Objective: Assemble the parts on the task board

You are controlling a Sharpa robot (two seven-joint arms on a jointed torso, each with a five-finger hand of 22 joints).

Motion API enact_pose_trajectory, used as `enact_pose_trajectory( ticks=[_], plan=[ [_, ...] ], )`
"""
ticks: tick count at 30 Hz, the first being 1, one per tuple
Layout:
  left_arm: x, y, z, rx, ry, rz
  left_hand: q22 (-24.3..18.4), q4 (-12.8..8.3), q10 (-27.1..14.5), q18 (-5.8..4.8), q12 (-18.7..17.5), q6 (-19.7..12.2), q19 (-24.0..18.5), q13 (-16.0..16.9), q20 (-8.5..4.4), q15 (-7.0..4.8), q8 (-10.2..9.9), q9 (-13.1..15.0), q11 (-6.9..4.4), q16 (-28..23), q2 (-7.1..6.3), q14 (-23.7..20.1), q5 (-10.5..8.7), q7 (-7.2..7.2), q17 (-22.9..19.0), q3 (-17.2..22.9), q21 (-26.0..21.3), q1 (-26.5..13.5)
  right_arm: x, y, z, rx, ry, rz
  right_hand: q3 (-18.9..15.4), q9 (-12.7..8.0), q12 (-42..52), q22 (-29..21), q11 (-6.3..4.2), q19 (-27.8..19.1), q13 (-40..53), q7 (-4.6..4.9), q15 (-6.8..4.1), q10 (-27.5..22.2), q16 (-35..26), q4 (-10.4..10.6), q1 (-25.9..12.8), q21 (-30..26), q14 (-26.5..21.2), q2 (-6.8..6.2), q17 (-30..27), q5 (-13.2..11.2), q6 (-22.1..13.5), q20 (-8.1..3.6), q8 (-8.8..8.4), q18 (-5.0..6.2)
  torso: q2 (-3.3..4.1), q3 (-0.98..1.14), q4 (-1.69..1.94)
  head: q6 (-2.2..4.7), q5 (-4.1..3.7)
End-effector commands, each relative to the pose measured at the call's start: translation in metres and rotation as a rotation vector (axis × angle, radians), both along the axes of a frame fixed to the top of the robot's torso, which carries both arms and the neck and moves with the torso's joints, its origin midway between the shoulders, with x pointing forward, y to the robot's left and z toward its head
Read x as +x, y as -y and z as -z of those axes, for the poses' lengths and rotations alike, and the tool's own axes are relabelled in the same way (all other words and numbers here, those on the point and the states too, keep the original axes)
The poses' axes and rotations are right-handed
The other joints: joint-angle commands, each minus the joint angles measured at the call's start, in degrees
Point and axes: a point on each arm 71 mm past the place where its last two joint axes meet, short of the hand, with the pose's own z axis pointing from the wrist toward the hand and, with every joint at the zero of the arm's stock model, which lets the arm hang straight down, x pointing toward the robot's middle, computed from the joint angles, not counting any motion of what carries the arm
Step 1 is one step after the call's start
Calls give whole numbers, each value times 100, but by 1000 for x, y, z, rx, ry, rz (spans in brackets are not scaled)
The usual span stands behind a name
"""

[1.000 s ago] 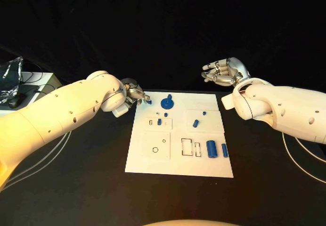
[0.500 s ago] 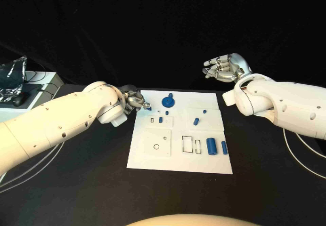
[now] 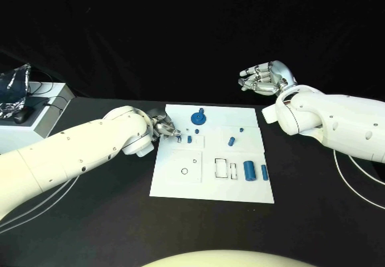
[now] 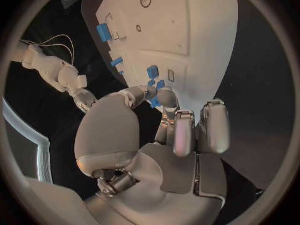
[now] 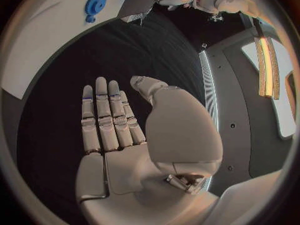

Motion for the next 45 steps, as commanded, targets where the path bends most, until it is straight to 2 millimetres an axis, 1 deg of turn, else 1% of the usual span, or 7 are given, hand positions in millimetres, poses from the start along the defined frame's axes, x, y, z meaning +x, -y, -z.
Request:
enact_pose_trajectory(
  ticks=[1,3,6,17,35,45],
  plan=[
    [-1,4,3,34,-4,29,355,-843,42,-53,4,132,35,-4,10,-53,17,503,14,37,46,506,22,-99,1110,824,17,14,-1,-2,0,-4,6,-23,-2,7,-27,-4,-14,-5,-5,31,28,-35,-36,21,-60,-29,-14,11,-5,17,-4,34,22,43,7,7,-2,-24,-1],
    [-2,5,5,43,-8,36,353,-844,41,-52,-3,133,33,-15,10,-54,17,503,13,38,45,507,22,-100,1112,824,15,15,-1,-2,0,-4,6,-23,-2,7,-27,-4,-14,-5,-5,31,28,-35,-36,21,-60,-29,-14,11,-5,17,-4,34,22,43,8,8,0,-29,-7],
    [-2,6,7,51,-12,41,354,-845,42,-53,-5,133,34,-17,9,-55,16,504,11,37,45,506,20,-102,1108,823,16,16,-1,-2,0,-4,6,-24,-2,7,-27,-4,-14,-5,-5,31,28,-35,-36,21,-60,-29,-14,11,-5,17,-4,34,22,43,4,3,6,-47,-18],
    [-1,6,10,77,-25,47,341,-847,42,-49,-18,133,25,-30,6,-58,14,504,8,34,47,504,15,-104,1100,823,6,20,-1,-3,0,-4,7,-26,-2,7,-27,-4,-14,-5,-5,31,28,-35,-36,21,-60,-29,-14,11,-5,17,-4,34,22,43,0,4,3,-80,-19],
    [1,4,13,111,-39,60,329,-850,34,-46,-43,130,15,-61,3,-60,11,504,7,31,54,502,9,-105,1092,826,-3,29,-1,-2,0,-4,7,-25,-2,7,-27,-4,-14,-5,-5,31,28,-35,-36,21,-60,-29,-14,11,-5,17,-4,34,22,43,5,5,4,-95,-26],
    [2,9,13,114,-37,66,322,-851,32,-44,-53,128,9,-69,1,-61,8,504,7,26,60,499,0,-105,1081,827,-9,34,-1,-2,0,-3,7,-26,-2,7,-27,-4,-14,-5,-5,31,28,-35,-36,21,-60,-29,-14,11,-5,17,-4,34,22,43,15,4,1,-104,-33]
  ],
)
